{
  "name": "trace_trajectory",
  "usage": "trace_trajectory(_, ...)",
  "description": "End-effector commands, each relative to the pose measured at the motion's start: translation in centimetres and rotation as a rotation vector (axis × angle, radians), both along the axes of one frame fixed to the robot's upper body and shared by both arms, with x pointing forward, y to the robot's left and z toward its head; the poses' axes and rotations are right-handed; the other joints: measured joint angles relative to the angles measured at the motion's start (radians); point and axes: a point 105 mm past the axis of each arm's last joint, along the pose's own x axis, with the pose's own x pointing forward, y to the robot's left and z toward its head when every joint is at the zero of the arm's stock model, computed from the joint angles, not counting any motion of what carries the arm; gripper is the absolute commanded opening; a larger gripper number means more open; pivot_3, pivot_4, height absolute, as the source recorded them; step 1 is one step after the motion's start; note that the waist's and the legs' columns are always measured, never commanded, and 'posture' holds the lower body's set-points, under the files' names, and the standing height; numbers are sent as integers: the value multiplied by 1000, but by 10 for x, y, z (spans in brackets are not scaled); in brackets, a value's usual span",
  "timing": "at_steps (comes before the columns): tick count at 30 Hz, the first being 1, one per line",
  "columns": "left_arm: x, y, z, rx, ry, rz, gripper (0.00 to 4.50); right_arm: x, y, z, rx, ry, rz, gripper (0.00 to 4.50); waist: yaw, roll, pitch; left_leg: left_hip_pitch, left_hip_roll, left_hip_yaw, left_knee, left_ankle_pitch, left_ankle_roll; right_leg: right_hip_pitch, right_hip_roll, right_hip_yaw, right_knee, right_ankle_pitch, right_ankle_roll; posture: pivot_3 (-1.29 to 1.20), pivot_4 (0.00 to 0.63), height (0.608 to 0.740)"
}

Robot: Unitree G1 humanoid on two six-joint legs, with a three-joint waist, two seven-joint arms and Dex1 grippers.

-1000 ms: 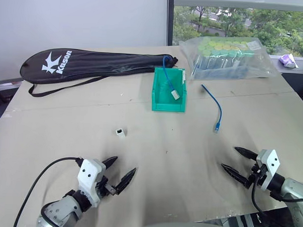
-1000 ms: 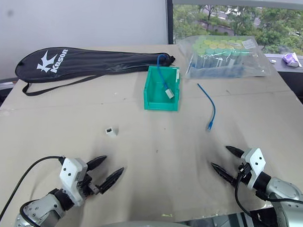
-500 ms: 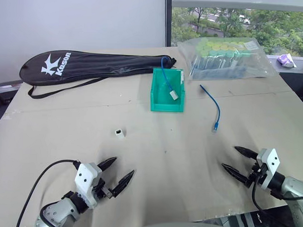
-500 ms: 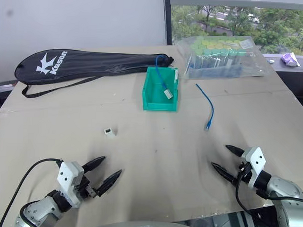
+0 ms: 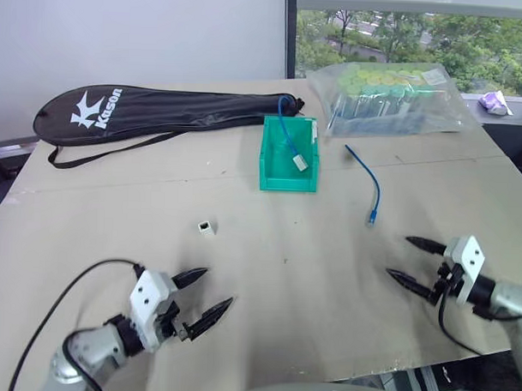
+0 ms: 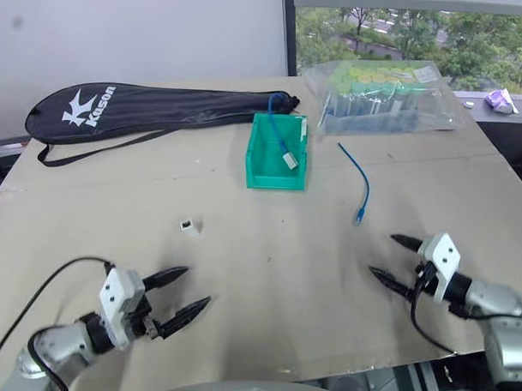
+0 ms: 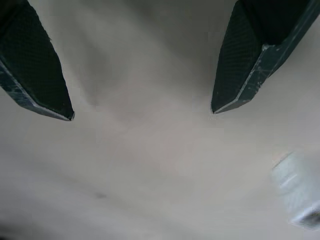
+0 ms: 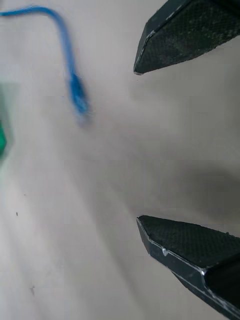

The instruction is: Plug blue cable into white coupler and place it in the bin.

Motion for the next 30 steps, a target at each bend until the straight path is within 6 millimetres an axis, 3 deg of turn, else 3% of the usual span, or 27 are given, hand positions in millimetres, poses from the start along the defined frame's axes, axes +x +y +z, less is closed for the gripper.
trace_trajectory(1, 9, -15, 48, -25, -76, -143, 4500, 18, 1, 11, -134, 5, 109, 4452, 0, 0, 0, 1, 0, 0, 0, 0, 0, 1, 0, 0, 0, 0, 0, 0, 150, 740)
trace_trajectory(6, 18, -22, 86, 20, -80, -267, 4500, 44, -1, 27, -259, 71, 323, 4452, -6, 1, 3, -2, -1, -1, -3, 0, 0, -3, 3, 0, -2, 4, -3, 0, 150, 740)
trace_trajectory(10, 22, -26, 92, 81, -87, -298, 4500, 73, 11, 37, -423, 65, 446, 4452, -10, 2, 5, -8, -1, 3, -5, 2, -4, -10, 2, 3, -3, 5, -1, 0, 150, 740)
trace_trajectory(15, 20, -33, 91, 95, -85, -306, 4500, 92, 26, 47, -612, 31, 585, 4452, -6, 1, 7, -9, 0, 3, -6, 2, -5, -12, 1, 3, -3, 6, -2, 0, 150, 740)
trace_trajectory(21, 17, -38, 88, 94, -81, -297, 4500, 103, 45, 50, -761, 3, 692, 4452, -4, 1, 8, -10, -1, 3, -6, 3, -6, -13, -2, 3, -3, 6, -1, 0, 150, 740)
trace_trajectory(30, 12, -40, 88, 107, -84, -276, 4500, 103, 45, 43, -958, 54, 792, 4452, -7, 2, 9, -10, -1, 3, -6, 3, -6, -13, -3, 2, -2, 6, -1, 0, 150, 740)
